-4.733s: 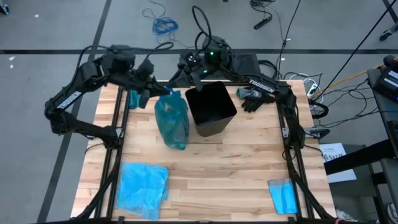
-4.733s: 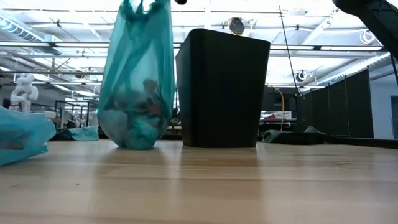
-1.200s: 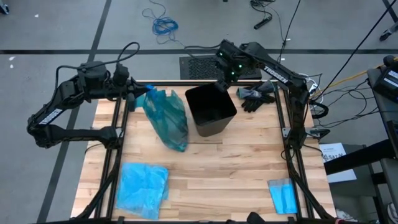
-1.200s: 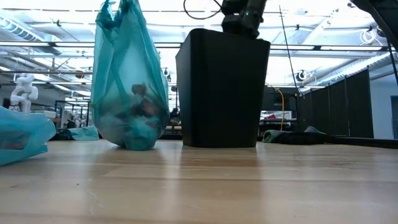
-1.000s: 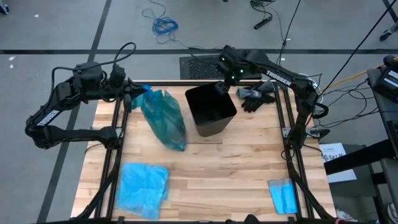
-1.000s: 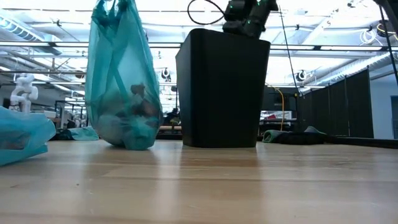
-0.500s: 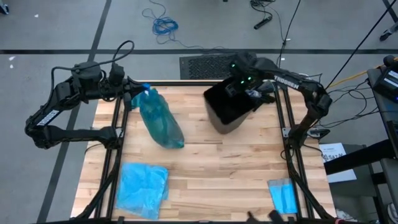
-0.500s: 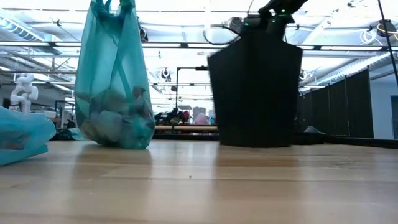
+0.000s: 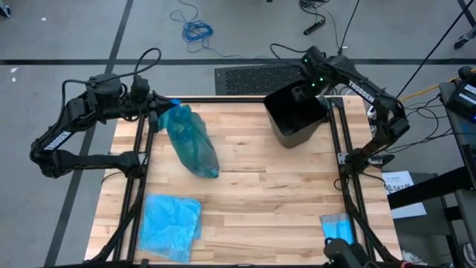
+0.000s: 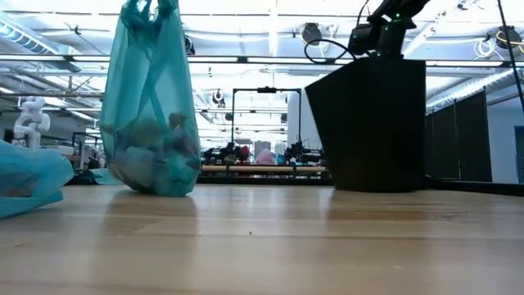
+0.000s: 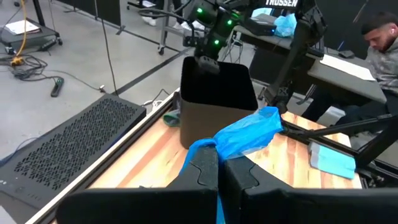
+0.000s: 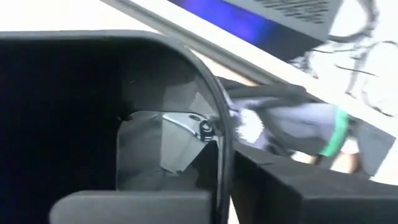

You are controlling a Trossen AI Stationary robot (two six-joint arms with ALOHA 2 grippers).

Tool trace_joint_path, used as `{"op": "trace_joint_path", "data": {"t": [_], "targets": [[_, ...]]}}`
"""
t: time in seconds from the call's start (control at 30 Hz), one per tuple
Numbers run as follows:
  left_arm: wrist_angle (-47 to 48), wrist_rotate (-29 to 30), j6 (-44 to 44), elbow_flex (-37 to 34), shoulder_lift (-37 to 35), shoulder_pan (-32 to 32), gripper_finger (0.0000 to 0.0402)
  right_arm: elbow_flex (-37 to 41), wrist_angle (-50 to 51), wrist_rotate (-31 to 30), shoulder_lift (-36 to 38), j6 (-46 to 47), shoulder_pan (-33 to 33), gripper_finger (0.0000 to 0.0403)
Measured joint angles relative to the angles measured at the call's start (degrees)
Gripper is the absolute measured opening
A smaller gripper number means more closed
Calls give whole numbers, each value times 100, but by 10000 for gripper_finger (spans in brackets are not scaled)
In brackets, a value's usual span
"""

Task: Place trash/remove bag and relplace

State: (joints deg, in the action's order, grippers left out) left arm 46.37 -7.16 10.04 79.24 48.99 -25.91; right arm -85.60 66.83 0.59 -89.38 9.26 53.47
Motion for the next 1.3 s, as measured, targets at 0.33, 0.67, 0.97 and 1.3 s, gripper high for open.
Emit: {"op": "trace_joint_path", "data": {"t": [0.33,0.67,0.97,1.3], "targets": [[8,7,9,0,0,2,0,78,-513,1110,291,-62,-24,190],[-473,153,9,-7,13,-26,0,78,-1838,1011,1609,301,-126,232],[-3498,-1113,405,9,639,-409,0,72,-4171,1167,1880,905,-1304,177],[-4588,-3038,1624,157,2190,-826,0,74,-4266,1151,1527,985,-1606,121]]}}
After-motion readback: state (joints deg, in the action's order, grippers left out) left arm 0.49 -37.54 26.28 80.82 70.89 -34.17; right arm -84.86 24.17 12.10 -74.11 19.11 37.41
